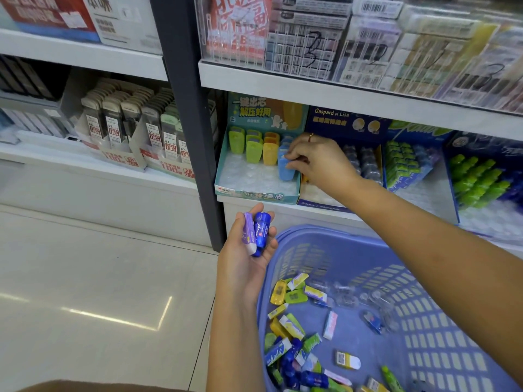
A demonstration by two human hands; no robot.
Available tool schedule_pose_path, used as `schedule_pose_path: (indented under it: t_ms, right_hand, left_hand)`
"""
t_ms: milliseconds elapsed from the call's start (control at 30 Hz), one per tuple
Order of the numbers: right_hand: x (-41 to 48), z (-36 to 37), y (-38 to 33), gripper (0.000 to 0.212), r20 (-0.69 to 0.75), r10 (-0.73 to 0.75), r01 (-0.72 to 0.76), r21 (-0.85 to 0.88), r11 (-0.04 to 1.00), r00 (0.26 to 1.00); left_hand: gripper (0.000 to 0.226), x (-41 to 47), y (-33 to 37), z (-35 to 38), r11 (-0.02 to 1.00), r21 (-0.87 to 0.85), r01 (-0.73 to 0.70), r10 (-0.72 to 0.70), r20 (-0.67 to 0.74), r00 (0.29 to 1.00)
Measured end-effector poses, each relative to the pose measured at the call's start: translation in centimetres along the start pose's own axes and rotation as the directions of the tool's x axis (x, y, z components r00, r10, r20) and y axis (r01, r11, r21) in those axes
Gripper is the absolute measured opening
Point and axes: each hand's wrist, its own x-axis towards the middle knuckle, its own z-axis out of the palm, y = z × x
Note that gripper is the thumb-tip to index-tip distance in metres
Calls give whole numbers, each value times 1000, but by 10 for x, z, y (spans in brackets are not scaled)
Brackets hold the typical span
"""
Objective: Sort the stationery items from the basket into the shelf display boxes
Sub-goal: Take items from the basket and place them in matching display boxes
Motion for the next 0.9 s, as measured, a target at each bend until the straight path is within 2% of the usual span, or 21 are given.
schedule_pose_path:
  t_ms: [167, 233, 433, 567, 767, 833, 900]
  right_hand:
    - [12, -4, -2, 19, 121, -7, 18, -89, 996, 993]
    - [16, -1, -2, 20, 121, -11, 20, -77, 997, 993]
    - [1, 11, 1, 16, -26, -14, 15, 35, 999, 1000]
    - [-4, 18, 3, 14, -131, -10, 14, 28, 999, 991]
    - [-11, 22, 7, 19, -171, 58, -51, 40, 998, 984]
    - [-9, 19, 5, 25, -110, 93, -92, 11, 996, 990]
    - [-11, 14, -2, 35, 22, 113, -109, -126, 986, 993]
  left_hand:
    - [36, 4, -2, 0, 1000, 2, 6, -6, -7, 1000]
    - [36, 4, -2, 0, 1000, -11, 11, -11, -4, 1000]
    - [37, 5, 1, 2, 997, -75, 32, -30, 26, 999]
    - [37, 2, 1, 3, 995, -86, 40, -39, 20, 999]
    - [37, -7, 8, 5, 983, -172, 66, -61, 37, 997]
    - [37, -10, 9, 6, 980, -186, 74, -65, 51, 997]
    - [37, -14, 7, 8, 985, -162, 67, -61, 45, 997]
